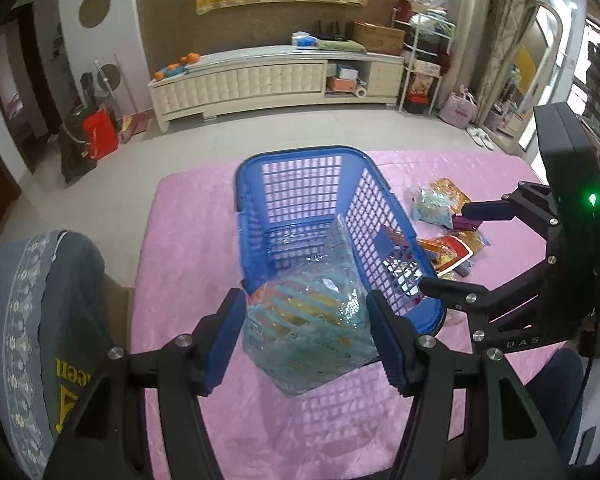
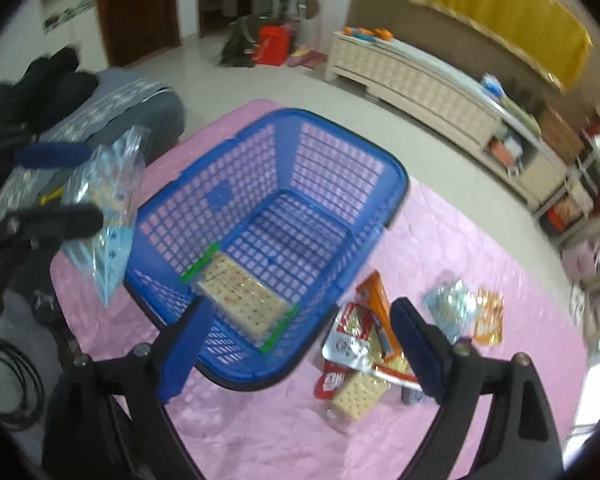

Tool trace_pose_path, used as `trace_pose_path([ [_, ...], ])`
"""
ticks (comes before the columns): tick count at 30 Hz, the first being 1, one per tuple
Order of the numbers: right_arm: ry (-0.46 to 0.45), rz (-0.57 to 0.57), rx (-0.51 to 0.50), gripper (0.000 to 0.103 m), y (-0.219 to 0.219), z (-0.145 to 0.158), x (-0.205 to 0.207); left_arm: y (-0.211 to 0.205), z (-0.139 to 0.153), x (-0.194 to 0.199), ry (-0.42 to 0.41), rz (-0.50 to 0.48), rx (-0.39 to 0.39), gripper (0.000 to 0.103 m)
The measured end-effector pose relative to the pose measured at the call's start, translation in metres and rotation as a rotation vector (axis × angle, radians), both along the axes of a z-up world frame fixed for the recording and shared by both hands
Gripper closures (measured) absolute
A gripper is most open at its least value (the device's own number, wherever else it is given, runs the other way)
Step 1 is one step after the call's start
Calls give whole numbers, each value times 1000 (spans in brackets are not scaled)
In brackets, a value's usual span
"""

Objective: Organize snacks
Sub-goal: 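Lower the light blue striped bag into the basket and open the left tool, then withdraw both tools from the basket back toward the snack pile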

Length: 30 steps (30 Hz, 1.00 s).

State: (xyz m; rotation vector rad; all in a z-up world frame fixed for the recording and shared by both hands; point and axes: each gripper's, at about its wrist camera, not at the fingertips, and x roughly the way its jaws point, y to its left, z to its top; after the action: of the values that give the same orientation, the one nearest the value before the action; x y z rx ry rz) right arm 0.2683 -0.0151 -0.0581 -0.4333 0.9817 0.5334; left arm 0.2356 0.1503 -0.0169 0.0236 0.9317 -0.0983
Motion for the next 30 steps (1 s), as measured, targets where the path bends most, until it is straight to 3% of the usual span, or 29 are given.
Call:
trace_pose_path([
  [10,-39,-114,40,11,-21,-1,23,-9,-32,47,52,-52,39,43],
  [15,-11,-154,83,11,-30,-6,37,-15,-41,56,51,-83,84,45],
  [20,8,-157,84,11,-31,-16,38,-15,-51,60,82,-91,63,46],
  [30,19,-159,110,11,-36,-7,25,-21,-35,40,86,-77,73,46],
])
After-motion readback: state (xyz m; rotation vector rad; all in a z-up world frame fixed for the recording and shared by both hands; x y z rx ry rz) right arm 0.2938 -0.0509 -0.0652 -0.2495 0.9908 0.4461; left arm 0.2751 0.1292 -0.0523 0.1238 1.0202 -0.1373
